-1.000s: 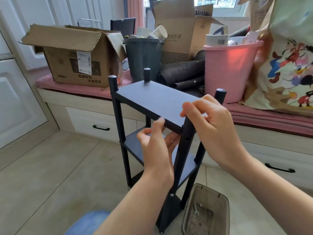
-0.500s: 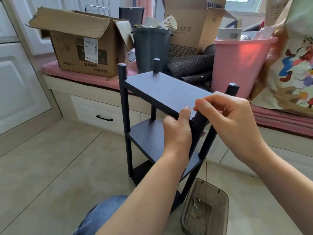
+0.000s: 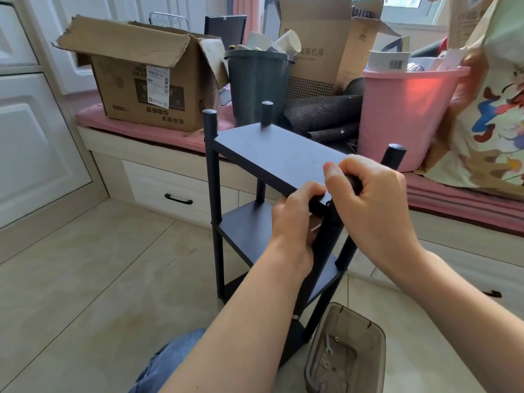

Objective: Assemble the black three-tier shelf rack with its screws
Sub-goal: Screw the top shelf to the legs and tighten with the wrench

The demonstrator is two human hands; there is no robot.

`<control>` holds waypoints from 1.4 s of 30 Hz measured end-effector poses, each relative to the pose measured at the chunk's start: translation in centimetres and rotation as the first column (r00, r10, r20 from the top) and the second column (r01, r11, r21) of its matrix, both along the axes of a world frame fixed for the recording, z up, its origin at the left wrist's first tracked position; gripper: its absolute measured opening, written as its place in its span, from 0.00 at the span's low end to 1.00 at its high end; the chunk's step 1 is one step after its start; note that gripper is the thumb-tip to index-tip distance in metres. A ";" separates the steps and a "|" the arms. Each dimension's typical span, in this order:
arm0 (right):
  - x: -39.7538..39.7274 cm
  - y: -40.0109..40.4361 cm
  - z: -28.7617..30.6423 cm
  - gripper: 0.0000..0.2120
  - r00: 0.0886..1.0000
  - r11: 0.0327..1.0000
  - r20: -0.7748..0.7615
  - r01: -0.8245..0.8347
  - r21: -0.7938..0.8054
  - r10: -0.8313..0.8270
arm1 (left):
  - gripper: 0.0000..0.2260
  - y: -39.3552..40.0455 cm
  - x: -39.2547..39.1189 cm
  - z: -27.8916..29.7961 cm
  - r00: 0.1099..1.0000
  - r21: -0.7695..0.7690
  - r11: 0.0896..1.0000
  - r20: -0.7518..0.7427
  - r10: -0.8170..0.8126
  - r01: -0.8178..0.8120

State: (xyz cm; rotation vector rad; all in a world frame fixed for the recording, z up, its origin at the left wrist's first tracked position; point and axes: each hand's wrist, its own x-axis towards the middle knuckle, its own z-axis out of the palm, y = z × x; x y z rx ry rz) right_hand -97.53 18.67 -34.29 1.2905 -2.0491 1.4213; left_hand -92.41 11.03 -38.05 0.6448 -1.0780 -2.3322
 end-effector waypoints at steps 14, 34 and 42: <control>-2.2 -0.3 -0.5 0.11 0.967 0.989 -0.215 0.142 0.027 -0.133 | 0.04 0.0 -1.0 1.2 0.959 0.261 0.950 -0.177 0.219 -0.169; -2.0 -1.5 -0.3 0.11 0.975 0.992 -0.187 0.122 0.015 -0.117 | 0.03 0.4 -0.5 1.1 0.952 0.194 0.955 -0.165 0.258 -0.225; -3.8 1.8 -1.0 0.25 0.998 0.997 -0.002 -0.068 0.027 0.068 | 0.02 0.4 -0.7 0.9 0.939 0.202 0.953 -0.213 0.270 -0.228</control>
